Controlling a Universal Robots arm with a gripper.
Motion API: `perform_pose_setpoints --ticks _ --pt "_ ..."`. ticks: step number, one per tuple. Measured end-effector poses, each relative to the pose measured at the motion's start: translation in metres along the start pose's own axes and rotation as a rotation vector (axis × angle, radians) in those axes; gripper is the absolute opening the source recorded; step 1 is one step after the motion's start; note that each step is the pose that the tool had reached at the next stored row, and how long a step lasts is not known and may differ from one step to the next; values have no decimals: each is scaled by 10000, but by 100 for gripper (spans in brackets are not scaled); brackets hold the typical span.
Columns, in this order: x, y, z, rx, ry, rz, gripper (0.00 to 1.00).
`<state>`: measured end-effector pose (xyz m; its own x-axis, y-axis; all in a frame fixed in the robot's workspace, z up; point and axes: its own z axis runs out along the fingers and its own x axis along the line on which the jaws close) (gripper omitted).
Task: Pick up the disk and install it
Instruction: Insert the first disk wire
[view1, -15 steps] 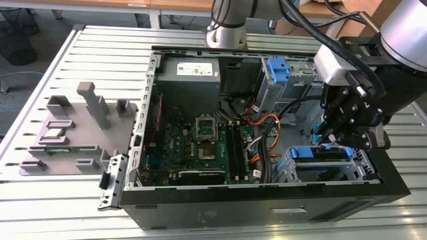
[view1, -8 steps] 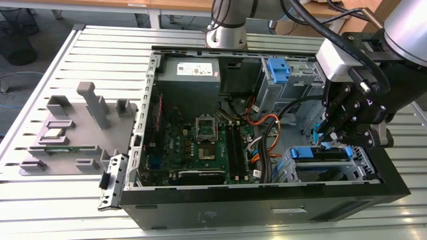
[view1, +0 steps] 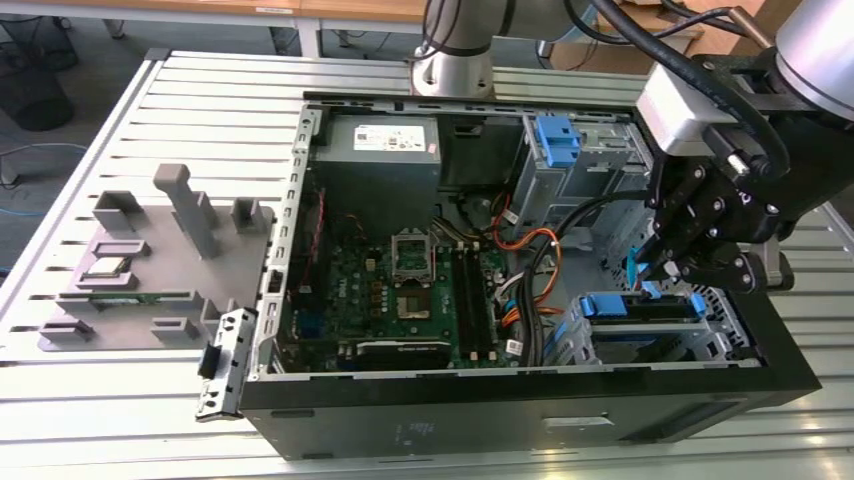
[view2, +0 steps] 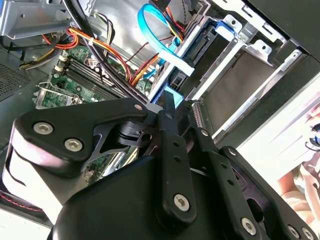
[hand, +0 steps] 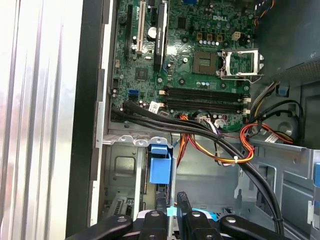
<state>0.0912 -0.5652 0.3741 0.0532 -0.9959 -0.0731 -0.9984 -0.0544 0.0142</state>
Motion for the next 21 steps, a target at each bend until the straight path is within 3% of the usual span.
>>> perform_pose_setpoints --ticks 9,21 --pt "2 -37 -3 -1 4 0 23" --pt "15 -275 -7 -1 3 1 23"
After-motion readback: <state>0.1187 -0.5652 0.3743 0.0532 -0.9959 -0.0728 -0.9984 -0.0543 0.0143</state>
